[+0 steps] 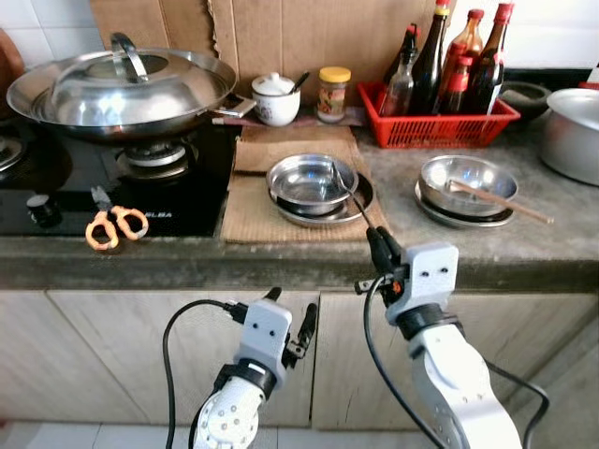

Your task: Kitchen organization

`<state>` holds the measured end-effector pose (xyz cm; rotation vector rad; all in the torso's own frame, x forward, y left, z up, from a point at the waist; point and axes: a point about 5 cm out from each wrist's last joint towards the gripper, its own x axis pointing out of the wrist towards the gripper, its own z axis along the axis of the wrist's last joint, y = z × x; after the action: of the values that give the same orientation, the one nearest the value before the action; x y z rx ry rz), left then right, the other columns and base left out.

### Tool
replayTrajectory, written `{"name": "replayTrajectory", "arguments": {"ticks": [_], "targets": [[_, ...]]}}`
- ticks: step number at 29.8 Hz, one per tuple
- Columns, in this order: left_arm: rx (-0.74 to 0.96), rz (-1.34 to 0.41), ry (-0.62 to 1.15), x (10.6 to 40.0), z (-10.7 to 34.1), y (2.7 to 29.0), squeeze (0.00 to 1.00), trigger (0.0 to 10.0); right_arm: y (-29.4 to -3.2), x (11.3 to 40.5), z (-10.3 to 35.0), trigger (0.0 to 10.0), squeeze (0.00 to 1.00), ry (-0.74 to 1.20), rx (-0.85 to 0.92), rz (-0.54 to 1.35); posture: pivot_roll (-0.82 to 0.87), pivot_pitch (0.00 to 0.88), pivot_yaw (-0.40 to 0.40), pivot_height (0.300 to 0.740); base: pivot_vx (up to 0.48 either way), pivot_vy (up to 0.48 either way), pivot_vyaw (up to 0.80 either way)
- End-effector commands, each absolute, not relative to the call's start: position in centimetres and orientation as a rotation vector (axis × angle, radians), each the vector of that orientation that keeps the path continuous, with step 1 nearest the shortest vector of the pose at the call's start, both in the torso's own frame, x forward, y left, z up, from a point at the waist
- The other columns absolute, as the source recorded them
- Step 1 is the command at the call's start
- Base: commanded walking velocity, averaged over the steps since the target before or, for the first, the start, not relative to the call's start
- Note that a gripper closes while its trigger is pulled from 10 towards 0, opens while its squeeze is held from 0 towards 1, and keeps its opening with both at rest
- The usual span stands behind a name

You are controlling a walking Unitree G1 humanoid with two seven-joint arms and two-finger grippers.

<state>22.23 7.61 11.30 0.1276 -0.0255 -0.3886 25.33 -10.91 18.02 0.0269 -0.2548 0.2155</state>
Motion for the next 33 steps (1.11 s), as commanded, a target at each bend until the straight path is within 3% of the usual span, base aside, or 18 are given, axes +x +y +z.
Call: {"name": "replayTrajectory", "arguments": {"ticks": [1, 8, 10, 11, 26, 33], "targets": [[0.135, -0.404, -0.024, 22.1, 11.1, 7.4, 0.00, 10.0, -10.9, 25.2, 18.7, 0.0, 0.00, -0.276, 0.036, 0.213, 0.11, 0.000, -0.027, 0.740, -0.281, 0.000, 0.00], [0.134, -0.407, -0.022, 22.1, 11.2, 7.4, 0.00, 10.0, -10.9, 25.1, 18.6, 0.0, 0.00, -0.262, 0.036, 0.208, 0.11, 0.000, -0.026, 0.740, -0.294, 0.000, 0.00], [0.135, -0.407, -0.021, 22.1, 11.2, 7.4, 0.00, 10.0, -10.9, 25.2, 18.5, 3.3, 0.00, -0.257, 0.032, 0.209, 0.11, 0.000, -0.027, 0.740, -0.302, 0.000, 0.00], [0.135, -0.406, -0.019, 22.1, 11.2, 7.4, 0.00, 10.0, -10.9, 25.2, 18.4, 10.0, 0.00, -0.252, 0.030, 0.207, 0.11, 0.000, -0.025, 0.740, -0.307, 0.000, 0.00], [0.135, -0.411, -0.015, 22.0, 11.2, 7.3, 0.00, 10.0, -11.4, 24.8, 17.2, 10.0, 0.00, -0.191, 0.022, 0.180, 0.11, 0.000, -0.020, 0.740, -0.314, 0.000, 0.00], [0.134, -0.414, -0.012, 22.0, 11.2, 7.4, 0.00, 10.0, -11.4, 24.6, 16.8, 10.0, 0.00, -0.170, 0.015, 0.173, 0.10, 0.000, -0.017, 0.740, -0.319, 0.000, -0.75]]}}
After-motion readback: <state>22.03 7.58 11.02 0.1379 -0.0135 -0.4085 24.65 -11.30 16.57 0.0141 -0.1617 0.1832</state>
